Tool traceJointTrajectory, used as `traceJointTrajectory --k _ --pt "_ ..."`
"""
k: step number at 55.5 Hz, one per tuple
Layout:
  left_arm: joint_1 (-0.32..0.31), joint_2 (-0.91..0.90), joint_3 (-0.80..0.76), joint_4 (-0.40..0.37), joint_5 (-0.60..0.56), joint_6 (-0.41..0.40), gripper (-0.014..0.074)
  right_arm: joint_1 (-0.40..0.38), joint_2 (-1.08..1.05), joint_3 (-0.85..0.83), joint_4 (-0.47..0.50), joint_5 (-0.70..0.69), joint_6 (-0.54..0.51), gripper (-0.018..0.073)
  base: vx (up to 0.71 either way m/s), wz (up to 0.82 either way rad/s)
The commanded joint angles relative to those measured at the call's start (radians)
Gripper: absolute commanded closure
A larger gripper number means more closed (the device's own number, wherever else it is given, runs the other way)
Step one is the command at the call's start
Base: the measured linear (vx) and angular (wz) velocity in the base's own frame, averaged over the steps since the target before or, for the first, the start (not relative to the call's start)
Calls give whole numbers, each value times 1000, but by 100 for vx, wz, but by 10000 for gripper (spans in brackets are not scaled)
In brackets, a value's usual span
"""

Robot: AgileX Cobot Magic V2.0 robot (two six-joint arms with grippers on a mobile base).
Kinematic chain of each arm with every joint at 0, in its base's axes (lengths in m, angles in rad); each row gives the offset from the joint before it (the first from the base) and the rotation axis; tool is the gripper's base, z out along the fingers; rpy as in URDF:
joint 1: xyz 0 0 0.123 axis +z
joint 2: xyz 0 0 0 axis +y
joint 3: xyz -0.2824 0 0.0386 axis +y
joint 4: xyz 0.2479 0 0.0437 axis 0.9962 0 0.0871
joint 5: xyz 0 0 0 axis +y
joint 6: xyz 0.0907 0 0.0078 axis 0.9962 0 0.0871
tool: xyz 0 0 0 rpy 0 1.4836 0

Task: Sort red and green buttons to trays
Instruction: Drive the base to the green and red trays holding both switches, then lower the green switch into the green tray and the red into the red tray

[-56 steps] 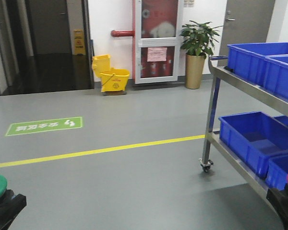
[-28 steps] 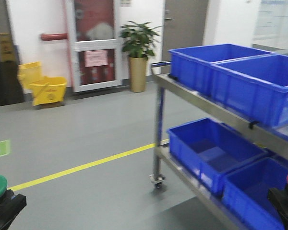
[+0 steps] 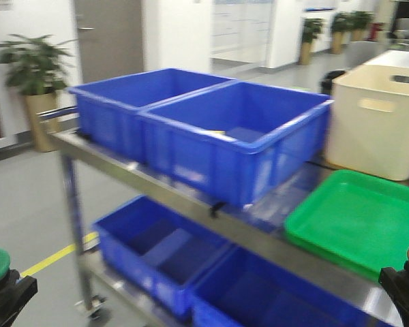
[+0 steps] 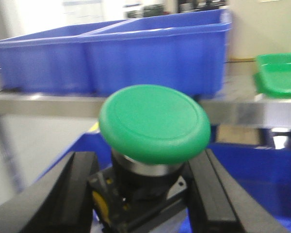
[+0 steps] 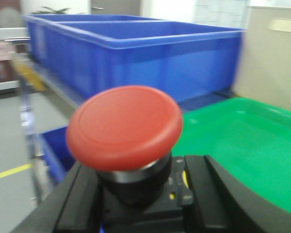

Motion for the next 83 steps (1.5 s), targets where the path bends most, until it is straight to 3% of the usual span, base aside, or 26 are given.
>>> traceJointTrajectory --k 1,42,83 --pt "-2 -6 -30 -29 -76 -3 593 -6 -6 -34 5 -89 -7 567 36 -83" --pt "-2 -3 -30 -29 -76 -3 593 -6 -6 -34 5 -82 -7 567 26 -82" --pt "-2 24 -30 -29 -68 -3 593 -6 -6 -34 5 -94 -7 567 3 -10"
